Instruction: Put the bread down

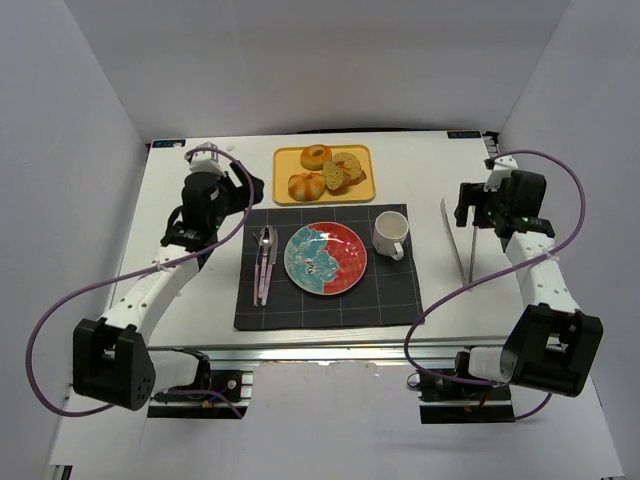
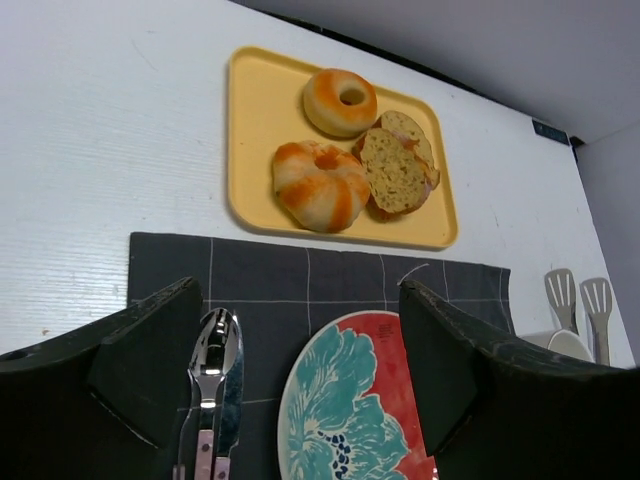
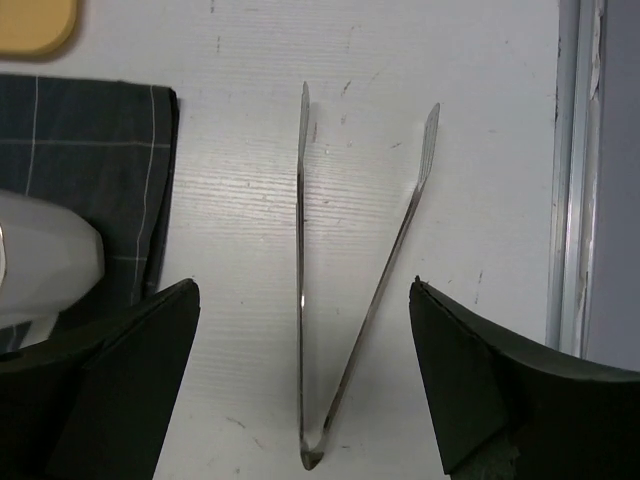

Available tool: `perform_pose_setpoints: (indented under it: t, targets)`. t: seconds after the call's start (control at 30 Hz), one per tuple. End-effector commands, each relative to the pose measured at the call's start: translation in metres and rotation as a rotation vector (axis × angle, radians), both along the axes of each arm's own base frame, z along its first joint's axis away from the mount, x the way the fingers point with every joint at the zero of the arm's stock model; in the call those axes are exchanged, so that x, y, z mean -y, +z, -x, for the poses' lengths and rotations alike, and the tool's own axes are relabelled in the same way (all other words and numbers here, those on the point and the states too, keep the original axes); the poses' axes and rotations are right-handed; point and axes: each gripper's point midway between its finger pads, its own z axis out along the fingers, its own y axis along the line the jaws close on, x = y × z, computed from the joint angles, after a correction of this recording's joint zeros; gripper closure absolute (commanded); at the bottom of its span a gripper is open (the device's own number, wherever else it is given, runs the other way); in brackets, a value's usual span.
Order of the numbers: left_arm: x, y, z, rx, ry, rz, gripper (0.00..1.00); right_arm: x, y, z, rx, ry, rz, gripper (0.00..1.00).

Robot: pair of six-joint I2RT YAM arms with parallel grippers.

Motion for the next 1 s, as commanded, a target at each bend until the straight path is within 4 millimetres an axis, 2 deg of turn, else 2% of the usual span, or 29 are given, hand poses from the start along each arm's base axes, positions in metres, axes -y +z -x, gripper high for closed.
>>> perform_pose_setpoints:
  t: [0.0,0.07,0.1,0.13,0.17,0.2,0.23,0.27,0.3,0.33,0.37,0.4,0.43,0.5,0.63,0.7,0.77,0.93,0.97]
  targets:
    - [-0.017,0.016,0.006,0.042,0.067,0.008,0.11,-0.002,0.008,0.006,0.058,0.144,0.116,0.11]
    - [-0.019,0.017,0.008,0.047,0.073,0.007,0.13,-0.008,-0.017,0.019,0.002,0.230,0.139,0.16]
    - [-0.020,0.013,0.009,0.030,0.074,0.002,0.20,-0.011,-0.025,0.024,-0.016,0.280,0.137,0.20]
    - [-0.021,0.011,0.011,0.019,0.074,-0.002,0.29,-0.016,-0.031,0.030,-0.034,0.310,0.107,0.33]
    - [-0.022,0.010,0.012,0.016,0.075,-0.004,0.45,-0.019,-0.041,0.037,-0.056,0.321,0.090,0.45]
    - [-0.024,0.009,0.013,0.012,0.081,-0.007,0.80,-0.022,-0.044,0.041,-0.060,0.326,0.076,0.57]
    - [-0.025,0.008,0.014,0.006,0.087,-0.009,0.88,-0.023,-0.045,0.044,-0.064,0.327,0.065,0.73]
    - [-0.026,0.008,0.016,0.006,0.089,-0.009,0.92,-0.024,-0.050,0.048,-0.075,0.323,0.053,0.74]
    - [-0.026,0.004,0.017,0.001,0.091,-0.008,0.92,-0.025,-0.050,0.050,-0.074,0.310,0.043,0.72]
    - [-0.027,0.003,0.018,0.001,0.097,-0.003,0.85,-0.023,-0.052,0.051,-0.081,0.292,0.043,0.51]
    - [-0.028,0.002,0.019,-0.001,0.097,-0.003,0.75,-0.021,-0.055,0.053,-0.092,0.277,0.040,0.29]
    - [-0.029,0.001,0.021,-0.004,0.101,-0.002,0.62,-0.019,-0.060,0.054,-0.114,0.251,0.035,0.12]
    - [-0.029,-0.002,0.023,-0.009,0.106,0.002,0.38,-0.013,-0.065,0.055,-0.142,0.201,0.035,0.11]
    - [-0.031,-0.008,0.028,-0.013,0.116,0.009,0.26,-0.002,-0.077,0.059,-0.208,0.124,0.041,0.11]
    - [-0.031,-0.020,0.031,-0.033,0.118,0.021,0.25,0.007,-0.093,0.062,-0.262,0.059,0.065,0.11]
    - [-0.031,-0.020,0.031,-0.035,0.116,0.020,0.25,0.021,-0.101,0.060,-0.292,0.000,0.117,0.11]
    - [-0.031,-0.022,0.030,-0.039,0.118,0.018,0.24,0.025,-0.107,0.058,-0.313,-0.023,0.127,0.11]
    - [-0.030,-0.025,0.027,-0.045,0.115,0.017,0.24,0.031,-0.105,0.040,-0.270,-0.054,0.142,0.14]
    - [-0.030,-0.026,0.027,-0.046,0.114,0.020,0.24,0.032,-0.112,0.038,-0.287,-0.060,0.139,0.14]
